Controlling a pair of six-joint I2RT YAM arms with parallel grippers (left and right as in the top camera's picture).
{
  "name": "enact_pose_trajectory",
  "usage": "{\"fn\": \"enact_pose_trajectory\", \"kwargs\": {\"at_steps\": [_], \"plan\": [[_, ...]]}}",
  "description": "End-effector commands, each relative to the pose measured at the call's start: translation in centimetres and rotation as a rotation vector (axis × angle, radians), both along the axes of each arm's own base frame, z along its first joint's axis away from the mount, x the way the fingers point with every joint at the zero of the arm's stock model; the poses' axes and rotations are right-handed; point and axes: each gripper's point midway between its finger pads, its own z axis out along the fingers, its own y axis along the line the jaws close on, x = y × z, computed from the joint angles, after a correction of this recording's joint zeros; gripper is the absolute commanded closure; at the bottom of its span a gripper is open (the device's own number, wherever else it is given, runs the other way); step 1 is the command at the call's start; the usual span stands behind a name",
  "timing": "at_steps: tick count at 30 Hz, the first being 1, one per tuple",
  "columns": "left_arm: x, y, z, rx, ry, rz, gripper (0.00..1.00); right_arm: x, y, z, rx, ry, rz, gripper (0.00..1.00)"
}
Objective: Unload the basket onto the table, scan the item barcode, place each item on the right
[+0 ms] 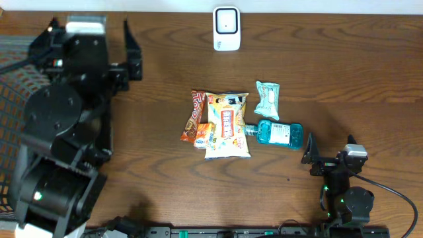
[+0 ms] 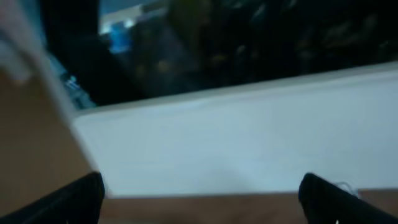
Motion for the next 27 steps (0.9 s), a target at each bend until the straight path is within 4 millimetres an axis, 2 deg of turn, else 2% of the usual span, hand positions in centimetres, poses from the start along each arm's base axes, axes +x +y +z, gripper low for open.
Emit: {"fn": "enact_pose_trajectory", "kwargs": {"at_steps": [1, 7, 11, 13, 14, 27], "plan": [[-1.1, 2.3, 0.3, 0.045, -0.001, 0.113, 0.00, 0.0, 0.1, 0.0, -0.007, 0.000, 0.003, 0.01], [-3.3, 1.8, 0.7, 0.024, -0.026, 0.026, 0.00, 0.0, 0.1, 0.0, -0.007, 0.000, 0.003, 0.01], [-6.7, 1.7, 1.3, -0.003, -0.084, -0.064, 0.00, 0.0, 0.1, 0.0, -0.007, 0.000, 0.003, 0.01], [-8.0, 1.9, 1.6, -0.064, -0.116, -0.094, 0.00, 0.0, 0.1, 0.0, -0.007, 0.000, 0.003, 0.01], [-9.2, 2.1, 1.7, -0.117, -0.140, -0.122, 0.00, 0.0, 0.1, 0.0, -0.007, 0.000, 0.003, 0.01], [-16.9, 0.4, 1.1, -0.130, -0.231, -0.301, 0.00, 0.0, 0.1, 0.0, -0.007, 0.000, 0.003, 0.01]]}}
